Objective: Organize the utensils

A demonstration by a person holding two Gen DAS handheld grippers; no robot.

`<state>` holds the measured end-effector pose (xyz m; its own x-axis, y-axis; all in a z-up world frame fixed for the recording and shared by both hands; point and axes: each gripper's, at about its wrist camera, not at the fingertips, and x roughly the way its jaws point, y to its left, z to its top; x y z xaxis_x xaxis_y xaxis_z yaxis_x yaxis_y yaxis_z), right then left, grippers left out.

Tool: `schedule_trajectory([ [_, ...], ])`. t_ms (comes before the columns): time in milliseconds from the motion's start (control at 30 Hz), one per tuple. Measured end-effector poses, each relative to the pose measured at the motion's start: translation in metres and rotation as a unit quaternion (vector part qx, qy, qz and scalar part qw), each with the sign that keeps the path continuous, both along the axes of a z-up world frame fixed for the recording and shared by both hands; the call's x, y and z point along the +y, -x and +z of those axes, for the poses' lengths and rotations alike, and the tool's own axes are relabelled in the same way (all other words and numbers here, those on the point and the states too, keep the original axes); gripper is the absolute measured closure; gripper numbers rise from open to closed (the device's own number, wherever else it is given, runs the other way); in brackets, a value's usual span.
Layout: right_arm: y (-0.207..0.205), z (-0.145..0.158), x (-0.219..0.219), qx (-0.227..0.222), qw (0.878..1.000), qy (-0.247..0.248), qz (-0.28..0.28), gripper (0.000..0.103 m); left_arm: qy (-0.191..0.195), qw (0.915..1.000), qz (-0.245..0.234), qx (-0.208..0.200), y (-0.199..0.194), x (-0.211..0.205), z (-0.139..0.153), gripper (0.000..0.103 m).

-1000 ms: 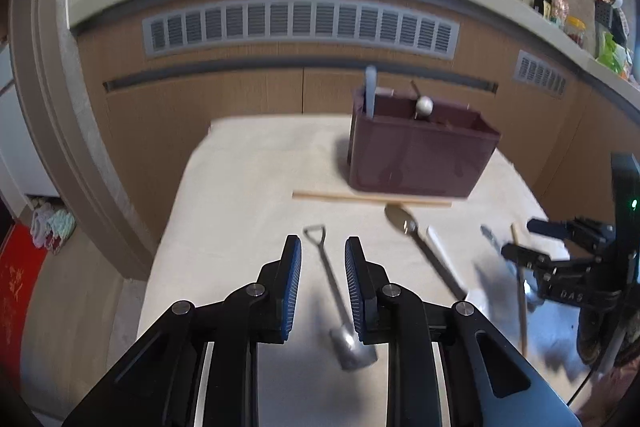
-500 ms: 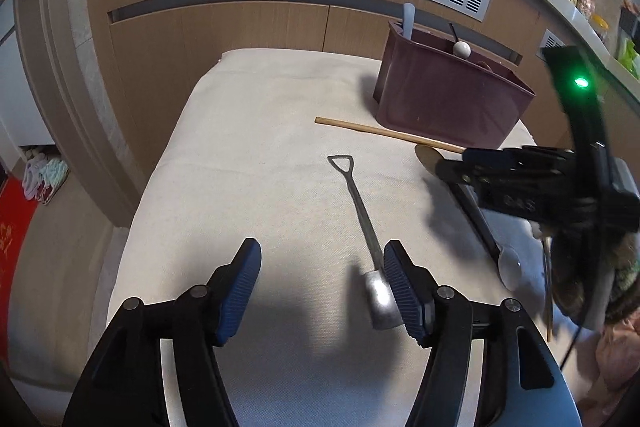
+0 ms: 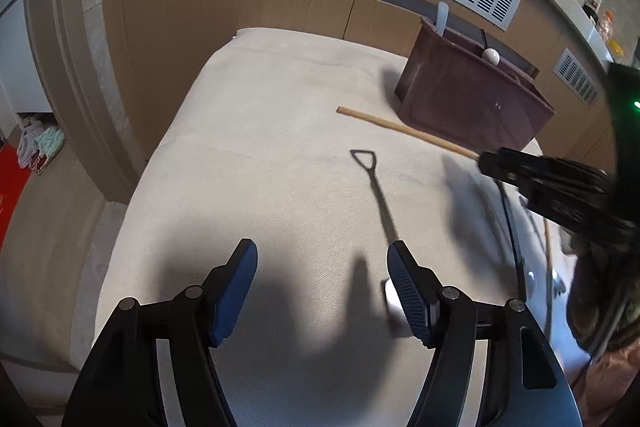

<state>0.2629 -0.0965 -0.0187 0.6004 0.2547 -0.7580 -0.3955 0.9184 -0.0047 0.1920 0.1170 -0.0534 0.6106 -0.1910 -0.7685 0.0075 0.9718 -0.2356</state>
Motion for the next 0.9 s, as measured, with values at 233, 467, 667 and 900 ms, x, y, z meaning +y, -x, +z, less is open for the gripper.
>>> schedule_trajectory([
  [233,0.04,0.023,-0.038,-0.051,0.998,-0.019,-0.021,0.074,-0.007,0.9954,-0.059,0.074,-0.058,-0.033,0.004,0.035],
  [467,0.047,0.022,-0.072,-0.058,0.997,-0.042,-0.038,0.074,-0.043,0.9766,-0.08,0.195,-0.121,-0.054,-0.011,0.047],
  [667,0.048,0.018,-0.084,-0.066,0.995,-0.056,-0.049,0.073,-0.145,0.9473,-0.132,0.253,-0.134,-0.085,-0.017,0.059],
  [900,0.055,0.023,-0.091,-0.076,0.993,-0.07,-0.051,0.073,-0.167,0.9418,-0.154,0.248,-0.117,-0.096,-0.012,0.094],
])
